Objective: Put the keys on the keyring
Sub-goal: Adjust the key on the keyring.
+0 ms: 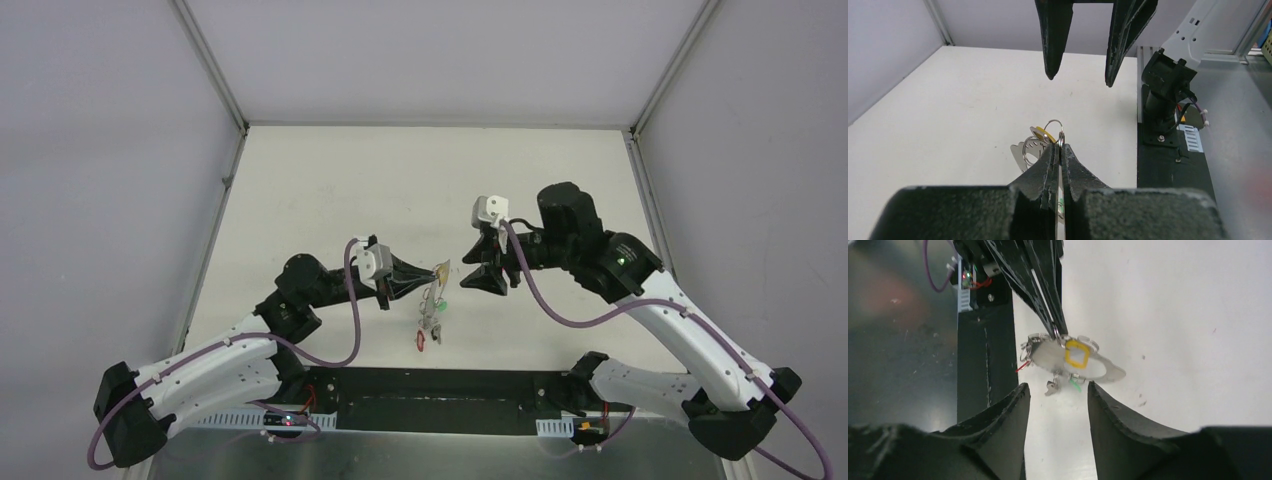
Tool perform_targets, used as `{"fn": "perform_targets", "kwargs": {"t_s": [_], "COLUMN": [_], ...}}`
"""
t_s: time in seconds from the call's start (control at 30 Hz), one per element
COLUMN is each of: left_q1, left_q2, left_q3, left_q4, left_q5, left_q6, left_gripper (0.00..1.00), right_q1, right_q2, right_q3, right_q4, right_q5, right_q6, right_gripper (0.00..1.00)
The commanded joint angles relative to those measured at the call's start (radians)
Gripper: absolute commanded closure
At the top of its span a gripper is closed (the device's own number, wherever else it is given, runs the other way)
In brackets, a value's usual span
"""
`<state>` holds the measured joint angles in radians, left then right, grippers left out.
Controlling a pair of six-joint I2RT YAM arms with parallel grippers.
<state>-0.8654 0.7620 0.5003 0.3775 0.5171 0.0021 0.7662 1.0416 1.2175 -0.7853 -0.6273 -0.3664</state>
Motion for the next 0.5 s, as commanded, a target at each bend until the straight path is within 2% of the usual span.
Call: {"fn": "perform_targets", "kwargs": {"t_s": [0.0, 0.2, 0.47], "left_q1": [-0.01, -0.01, -0.01], "left_q2": [-0.027, -0.013, 0.015], "left_q3": [-0.027, -0.029, -0.013], "left_q4": [0.231, 0.282, 0.3], "left_q5": [-0.015, 0.008, 0.037], "left_q6": [-0.041, -0.061, -0.085], "left_gripper": [1.0, 1.0, 1.0], "right_q1": [-0.002, -0.002, -0.002], "right_q2": [-0.051, -0.084, -0.056], "right_q3": [-0.049, -0.088, -0.101], "right_q4": [0.276, 0.363, 0.373], "right_q5": [-0.126, -0.214, -0.256], "right_q6": [0.014, -0.023, -0.079], "right_gripper": [0.53, 0.57, 0.58]}}
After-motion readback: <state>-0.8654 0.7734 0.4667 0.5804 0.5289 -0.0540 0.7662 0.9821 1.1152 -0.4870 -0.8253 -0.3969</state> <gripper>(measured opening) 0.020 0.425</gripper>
